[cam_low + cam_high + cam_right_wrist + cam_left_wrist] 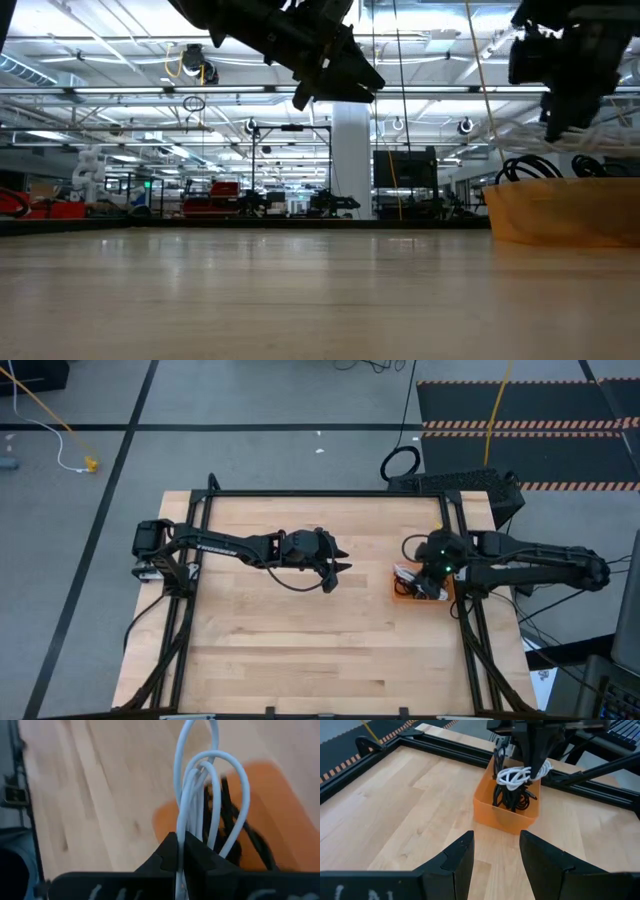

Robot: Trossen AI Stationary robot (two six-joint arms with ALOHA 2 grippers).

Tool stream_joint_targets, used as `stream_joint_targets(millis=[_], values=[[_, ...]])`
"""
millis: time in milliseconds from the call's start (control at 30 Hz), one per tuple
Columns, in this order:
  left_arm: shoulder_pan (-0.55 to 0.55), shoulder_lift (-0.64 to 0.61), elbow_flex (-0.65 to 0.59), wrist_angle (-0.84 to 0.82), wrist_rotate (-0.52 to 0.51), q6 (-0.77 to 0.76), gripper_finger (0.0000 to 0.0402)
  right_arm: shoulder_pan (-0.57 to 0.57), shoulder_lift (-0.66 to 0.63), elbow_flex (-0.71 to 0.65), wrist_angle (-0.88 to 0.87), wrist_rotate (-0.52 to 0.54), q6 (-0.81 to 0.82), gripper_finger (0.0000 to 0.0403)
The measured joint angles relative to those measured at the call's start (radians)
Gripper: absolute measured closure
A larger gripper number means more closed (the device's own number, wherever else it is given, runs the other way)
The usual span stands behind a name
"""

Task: Pick and place USB-C Cables
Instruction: Put the white charger cable into the orange bin

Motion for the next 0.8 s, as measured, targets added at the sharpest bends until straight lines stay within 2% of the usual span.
stream_joint_targets(millis=[100, 233, 500, 633, 800], values=[[0.0, 0.0, 0.0, 0.0, 0.0, -0.002, 0.024, 0.001, 0.0, 0.0, -0.075, 0.031, -0.002, 0.0402], [0.0, 0.0, 0.0, 0.0, 0.0, -0.002, 0.024, 0.001, 0.0, 0.001, -0.152, 0.132, -0.006, 0.0402], [0.0, 0.0, 0.0, 0.0, 0.0, -0.002, 0.024, 0.001, 0.0, 0.001, -0.154, 0.176, -0.055, 0.0402], [0.0, 0.0, 0.0, 0.0, 0.0, -0.001, 0.024, 0.001, 0.008, 0.001, -0.152, 0.191, -0.059, 0.0385], [0.0, 0.0, 0.0, -0.001, 0.0, 0.001, 0.024, 0.001, 0.029, -0.022, -0.147, 0.187, -0.072, 0.0346]])
